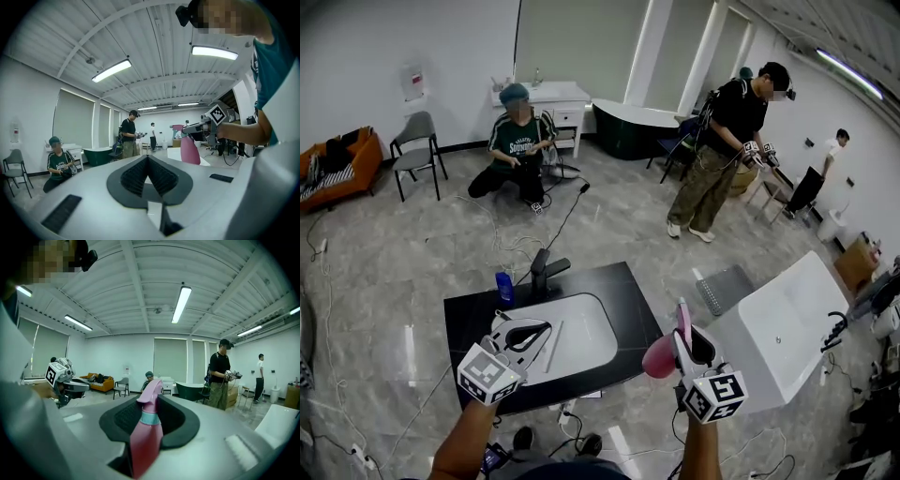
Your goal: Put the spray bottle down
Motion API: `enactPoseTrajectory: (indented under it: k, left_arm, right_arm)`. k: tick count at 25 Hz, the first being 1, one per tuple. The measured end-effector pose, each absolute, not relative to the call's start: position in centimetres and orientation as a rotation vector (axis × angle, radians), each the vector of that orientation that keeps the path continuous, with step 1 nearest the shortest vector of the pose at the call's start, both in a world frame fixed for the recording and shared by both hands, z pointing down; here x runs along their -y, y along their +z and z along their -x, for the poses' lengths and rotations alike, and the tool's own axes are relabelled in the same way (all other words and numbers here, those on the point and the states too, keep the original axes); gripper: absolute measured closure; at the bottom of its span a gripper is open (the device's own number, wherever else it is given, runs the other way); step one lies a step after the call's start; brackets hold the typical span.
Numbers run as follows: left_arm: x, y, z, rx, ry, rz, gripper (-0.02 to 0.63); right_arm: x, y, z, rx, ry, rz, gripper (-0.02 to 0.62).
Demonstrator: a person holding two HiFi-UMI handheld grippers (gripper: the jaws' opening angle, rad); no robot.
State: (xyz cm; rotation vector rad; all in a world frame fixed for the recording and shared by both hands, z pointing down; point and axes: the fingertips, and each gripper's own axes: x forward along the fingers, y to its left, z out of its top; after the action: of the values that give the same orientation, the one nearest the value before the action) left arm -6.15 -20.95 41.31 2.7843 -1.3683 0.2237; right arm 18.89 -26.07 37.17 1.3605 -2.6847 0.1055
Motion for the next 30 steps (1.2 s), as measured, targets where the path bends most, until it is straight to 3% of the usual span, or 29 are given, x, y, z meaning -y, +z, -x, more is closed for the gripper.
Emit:
enactPoseTrajectory:
  k: [30]
  left_arm:
    - [25.6,47.6,7.8,1.44,0.307,-2.657,0.601]
  right_arm:
    - [39.1,43.8,-15.4,2.727,0.139,-1.267,0.483]
